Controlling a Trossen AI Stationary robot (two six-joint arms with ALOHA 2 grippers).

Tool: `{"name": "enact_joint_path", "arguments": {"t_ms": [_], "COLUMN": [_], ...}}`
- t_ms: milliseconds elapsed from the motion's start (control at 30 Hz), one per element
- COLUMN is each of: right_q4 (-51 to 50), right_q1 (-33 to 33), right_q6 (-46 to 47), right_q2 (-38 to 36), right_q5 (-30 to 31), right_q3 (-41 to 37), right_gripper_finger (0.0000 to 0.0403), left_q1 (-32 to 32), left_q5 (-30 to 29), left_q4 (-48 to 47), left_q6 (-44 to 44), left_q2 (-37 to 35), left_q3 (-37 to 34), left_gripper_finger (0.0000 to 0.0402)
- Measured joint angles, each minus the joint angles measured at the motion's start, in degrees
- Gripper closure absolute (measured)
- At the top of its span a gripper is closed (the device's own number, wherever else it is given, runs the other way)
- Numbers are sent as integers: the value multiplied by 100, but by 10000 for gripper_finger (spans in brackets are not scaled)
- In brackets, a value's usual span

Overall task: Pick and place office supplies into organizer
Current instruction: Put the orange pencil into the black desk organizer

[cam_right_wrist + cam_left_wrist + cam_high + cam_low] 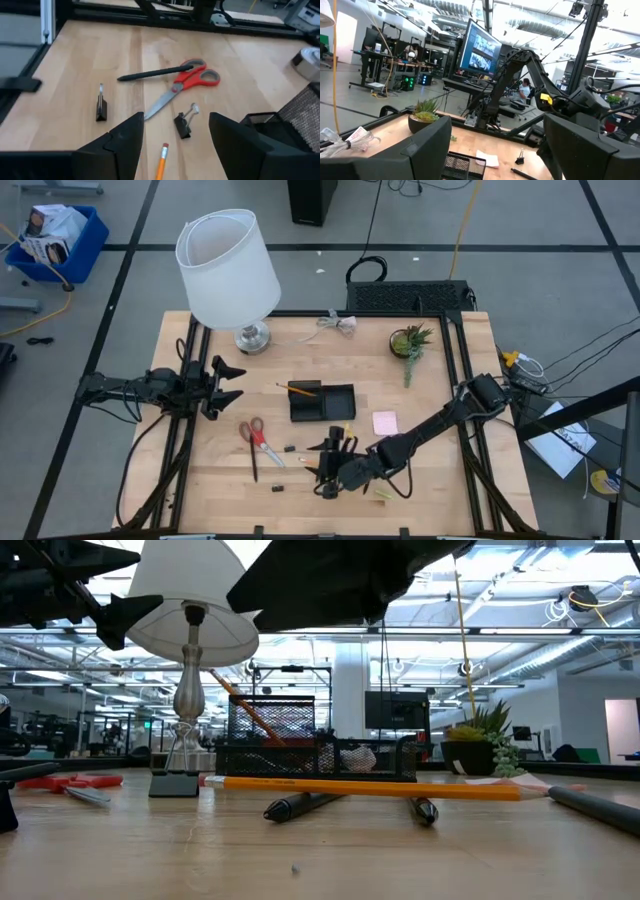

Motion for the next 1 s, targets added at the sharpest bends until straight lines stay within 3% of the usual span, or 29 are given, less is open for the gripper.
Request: {"name": "enact_joint_path", "arguments": {"t_ms": [400, 567, 1000], "right_q4": [-1406, -1417, -1428], "right_q1": [-167, -238, -481], "right_q6": [637, 730, 1214], "right_q2": [876, 899, 1218], "right_q5": [-51, -75, -881], "right_q3": [891, 1004, 998], "right_gripper_finger": [186, 187, 187], "left_q1": [0, 0, 0], "left_q5": [0, 0, 0], "left_q4": [-11, -29, -6], "left_q6": [-1, -1, 0], "left_q2": [2, 1, 0], "left_q3": [0, 0, 1], "left_gripper_finger": [82, 82, 82]}}
